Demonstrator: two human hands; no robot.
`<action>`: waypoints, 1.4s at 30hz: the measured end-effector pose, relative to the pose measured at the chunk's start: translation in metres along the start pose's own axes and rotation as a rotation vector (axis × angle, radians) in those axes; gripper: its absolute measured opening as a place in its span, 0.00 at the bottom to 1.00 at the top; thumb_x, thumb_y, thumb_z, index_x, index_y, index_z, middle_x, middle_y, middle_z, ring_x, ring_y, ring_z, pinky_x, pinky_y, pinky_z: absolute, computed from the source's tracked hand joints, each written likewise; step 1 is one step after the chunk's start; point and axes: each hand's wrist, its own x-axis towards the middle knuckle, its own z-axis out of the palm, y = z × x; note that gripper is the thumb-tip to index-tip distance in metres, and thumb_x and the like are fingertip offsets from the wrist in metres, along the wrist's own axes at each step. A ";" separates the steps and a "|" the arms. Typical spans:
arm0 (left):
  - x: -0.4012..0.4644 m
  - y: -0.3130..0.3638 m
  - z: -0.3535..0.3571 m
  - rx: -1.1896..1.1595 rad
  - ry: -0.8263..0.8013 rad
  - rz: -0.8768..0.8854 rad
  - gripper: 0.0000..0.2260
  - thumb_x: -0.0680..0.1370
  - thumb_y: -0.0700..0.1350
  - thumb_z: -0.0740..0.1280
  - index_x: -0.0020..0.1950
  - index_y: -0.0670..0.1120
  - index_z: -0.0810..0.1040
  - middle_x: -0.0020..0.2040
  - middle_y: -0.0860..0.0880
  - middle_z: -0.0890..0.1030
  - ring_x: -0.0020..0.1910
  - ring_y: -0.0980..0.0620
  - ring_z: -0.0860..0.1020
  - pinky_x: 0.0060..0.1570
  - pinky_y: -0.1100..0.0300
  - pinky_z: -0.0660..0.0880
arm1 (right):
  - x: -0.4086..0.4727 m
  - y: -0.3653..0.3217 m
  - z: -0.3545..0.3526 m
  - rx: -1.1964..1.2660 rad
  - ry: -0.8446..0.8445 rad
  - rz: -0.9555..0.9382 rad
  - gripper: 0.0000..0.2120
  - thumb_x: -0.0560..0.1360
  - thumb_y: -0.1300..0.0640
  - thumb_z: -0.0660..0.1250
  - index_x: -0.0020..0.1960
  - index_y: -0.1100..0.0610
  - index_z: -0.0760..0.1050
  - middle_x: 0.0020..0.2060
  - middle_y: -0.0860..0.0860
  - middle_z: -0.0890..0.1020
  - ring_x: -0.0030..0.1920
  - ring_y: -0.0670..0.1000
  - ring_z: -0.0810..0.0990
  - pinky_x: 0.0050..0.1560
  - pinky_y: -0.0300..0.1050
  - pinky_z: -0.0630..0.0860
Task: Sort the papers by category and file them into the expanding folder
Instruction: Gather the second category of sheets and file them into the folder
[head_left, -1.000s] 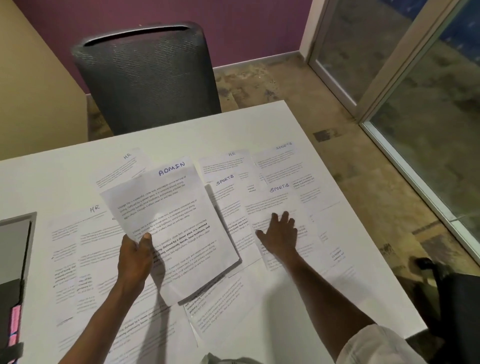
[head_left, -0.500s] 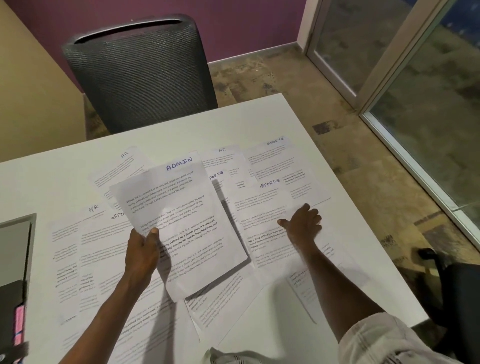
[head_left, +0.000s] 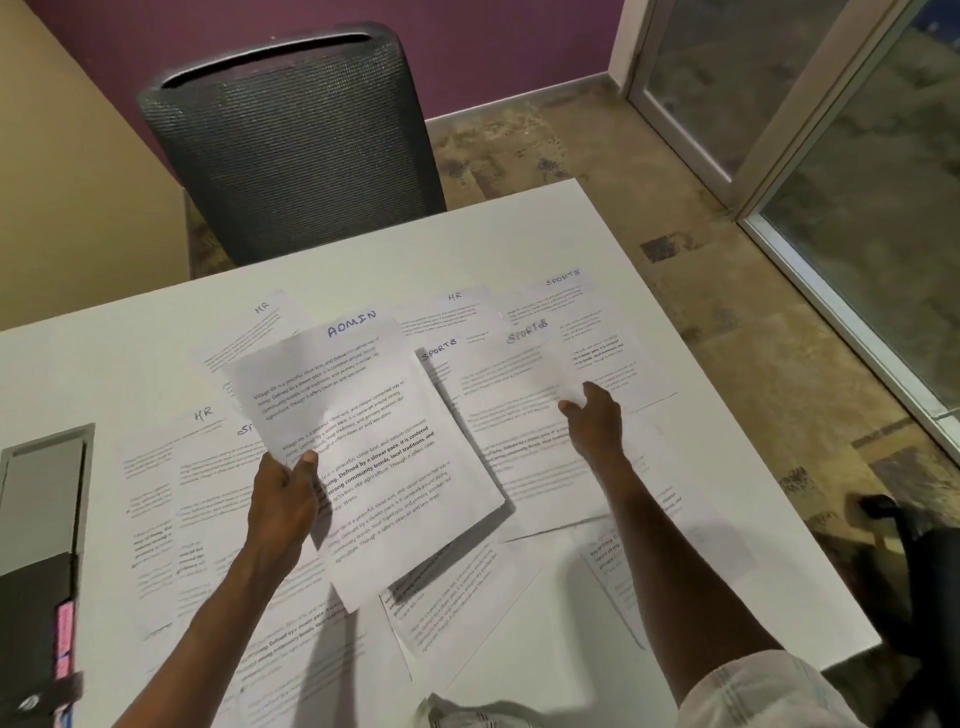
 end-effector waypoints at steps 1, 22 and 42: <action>0.000 0.001 -0.001 0.014 -0.004 0.004 0.09 0.84 0.42 0.58 0.48 0.37 0.71 0.32 0.43 0.71 0.30 0.47 0.69 0.31 0.57 0.68 | 0.000 -0.008 0.004 0.033 -0.044 0.007 0.23 0.75 0.58 0.70 0.67 0.64 0.71 0.64 0.62 0.77 0.65 0.62 0.74 0.64 0.51 0.71; 0.001 0.011 0.010 0.028 -0.069 0.006 0.18 0.85 0.42 0.56 0.39 0.32 0.69 0.22 0.39 0.68 0.16 0.47 0.66 0.21 0.61 0.65 | 0.057 0.049 -0.028 -0.310 0.254 0.265 0.39 0.71 0.45 0.73 0.71 0.62 0.59 0.69 0.64 0.64 0.68 0.64 0.66 0.62 0.61 0.70; 0.002 0.016 0.011 0.053 -0.108 0.033 0.20 0.85 0.42 0.55 0.37 0.31 0.67 0.17 0.40 0.68 0.15 0.47 0.65 0.26 0.57 0.65 | 0.077 0.066 -0.045 0.361 0.371 0.368 0.12 0.72 0.53 0.68 0.51 0.60 0.80 0.47 0.59 0.84 0.44 0.62 0.84 0.47 0.61 0.82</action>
